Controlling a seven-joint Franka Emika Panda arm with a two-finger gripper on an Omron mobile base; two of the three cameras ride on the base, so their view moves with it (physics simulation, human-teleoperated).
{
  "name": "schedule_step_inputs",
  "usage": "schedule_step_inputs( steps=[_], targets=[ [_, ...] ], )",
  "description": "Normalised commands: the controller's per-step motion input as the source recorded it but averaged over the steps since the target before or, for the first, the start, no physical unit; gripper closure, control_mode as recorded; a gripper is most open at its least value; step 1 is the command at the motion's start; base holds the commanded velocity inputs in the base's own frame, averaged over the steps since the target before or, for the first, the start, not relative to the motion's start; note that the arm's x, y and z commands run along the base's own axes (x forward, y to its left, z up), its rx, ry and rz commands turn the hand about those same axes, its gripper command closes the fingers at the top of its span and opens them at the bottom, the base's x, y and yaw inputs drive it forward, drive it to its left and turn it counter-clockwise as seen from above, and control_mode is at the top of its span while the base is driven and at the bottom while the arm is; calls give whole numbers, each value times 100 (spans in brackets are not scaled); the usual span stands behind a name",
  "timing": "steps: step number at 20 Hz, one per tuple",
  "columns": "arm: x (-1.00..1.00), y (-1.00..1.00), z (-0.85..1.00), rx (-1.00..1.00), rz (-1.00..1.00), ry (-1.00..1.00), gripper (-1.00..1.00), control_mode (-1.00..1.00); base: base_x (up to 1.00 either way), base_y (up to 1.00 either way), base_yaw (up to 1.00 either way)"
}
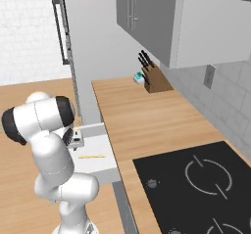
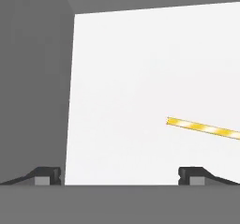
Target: Take a straw from the drawer in front and place it inside the glass cup on the dining counter.
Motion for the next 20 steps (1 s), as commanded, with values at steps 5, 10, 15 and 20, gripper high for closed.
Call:
schedule_step_inputs(
  steps=[5,10,15,20],
  targets=[
    [0,10,-36,9,0,6,-100,-100,0,0,0],
    [-6,58,-7,7,0,4,-100,-100,0,0,0],
    [-27,100,0,0,0,0,-100,-100,0,0,0],
    [-34,97,2,0,0,0,-100,-100,0,0,0]
  ],
)
